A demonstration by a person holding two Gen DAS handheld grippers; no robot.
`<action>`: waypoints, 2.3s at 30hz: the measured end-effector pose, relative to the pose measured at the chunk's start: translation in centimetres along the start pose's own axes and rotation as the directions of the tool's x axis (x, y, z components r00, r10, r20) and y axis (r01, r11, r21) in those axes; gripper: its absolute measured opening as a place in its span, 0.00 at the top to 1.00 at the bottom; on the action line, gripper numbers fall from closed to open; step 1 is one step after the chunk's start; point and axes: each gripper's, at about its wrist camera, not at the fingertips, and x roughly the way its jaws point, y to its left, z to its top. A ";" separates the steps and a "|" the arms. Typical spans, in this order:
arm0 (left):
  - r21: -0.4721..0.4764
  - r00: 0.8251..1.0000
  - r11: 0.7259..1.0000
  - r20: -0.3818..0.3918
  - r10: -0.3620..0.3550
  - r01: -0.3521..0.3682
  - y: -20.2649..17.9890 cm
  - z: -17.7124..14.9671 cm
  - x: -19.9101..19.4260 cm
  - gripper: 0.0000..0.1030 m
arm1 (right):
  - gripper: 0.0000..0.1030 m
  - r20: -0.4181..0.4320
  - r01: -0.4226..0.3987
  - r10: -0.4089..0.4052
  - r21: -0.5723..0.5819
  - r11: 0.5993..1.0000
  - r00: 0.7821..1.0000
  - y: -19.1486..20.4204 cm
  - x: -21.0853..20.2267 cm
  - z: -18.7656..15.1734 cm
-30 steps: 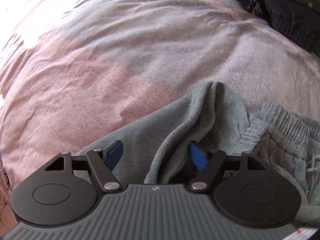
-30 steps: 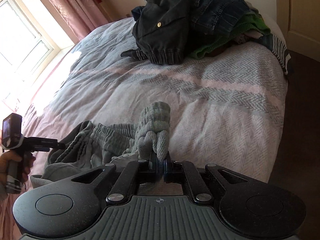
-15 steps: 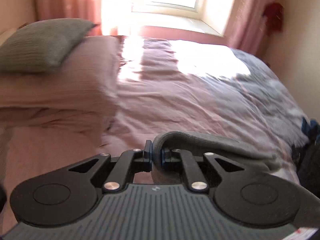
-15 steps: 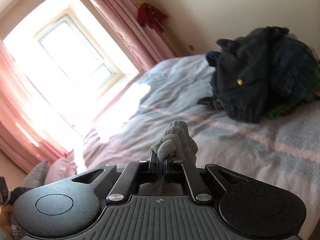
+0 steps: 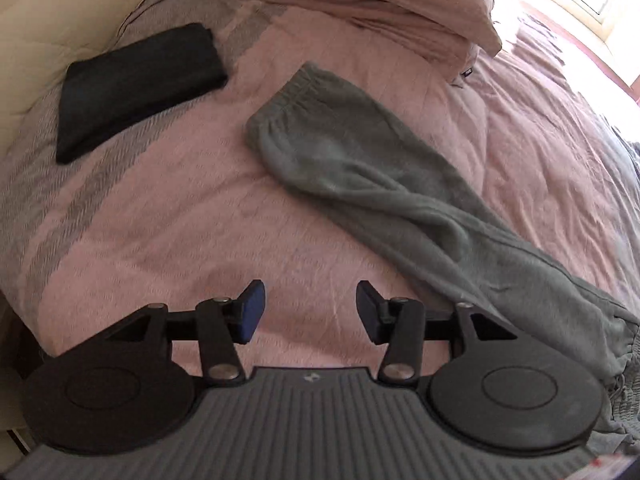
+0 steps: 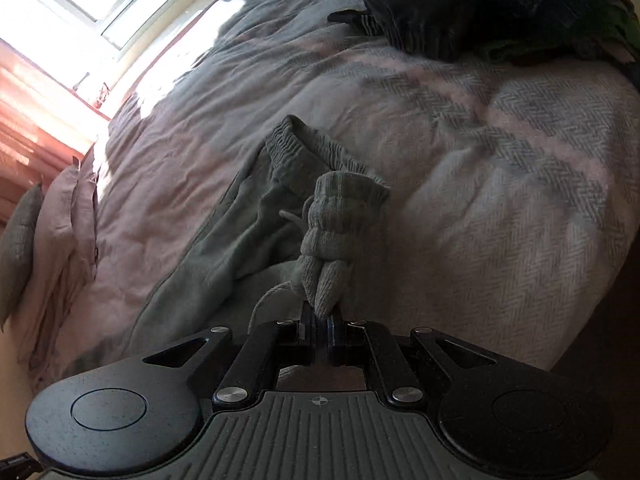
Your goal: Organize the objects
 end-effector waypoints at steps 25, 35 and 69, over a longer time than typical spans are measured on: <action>0.859 0.990 0.503 0.135 -0.036 -0.099 -6.0 3.9 16.5 0.56 | 0.64 0.054 0.331 -0.368 0.332 0.883 0.928 0.5 -0.5 -4.5; 0.812 0.936 0.583 0.231 -0.264 -0.036 -12.8 20.0 12.5 0.94 | 0.64 0.081 0.350 -0.413 0.396 0.849 0.907 3.6 -0.6 -7.0; -0.211 0.990 0.968 0.068 -0.125 0.137 14.0 10.4 11.8 0.94 | 0.60 0.145 0.151 -0.242 0.461 0.875 0.959 -5.1 -1.3 -8.7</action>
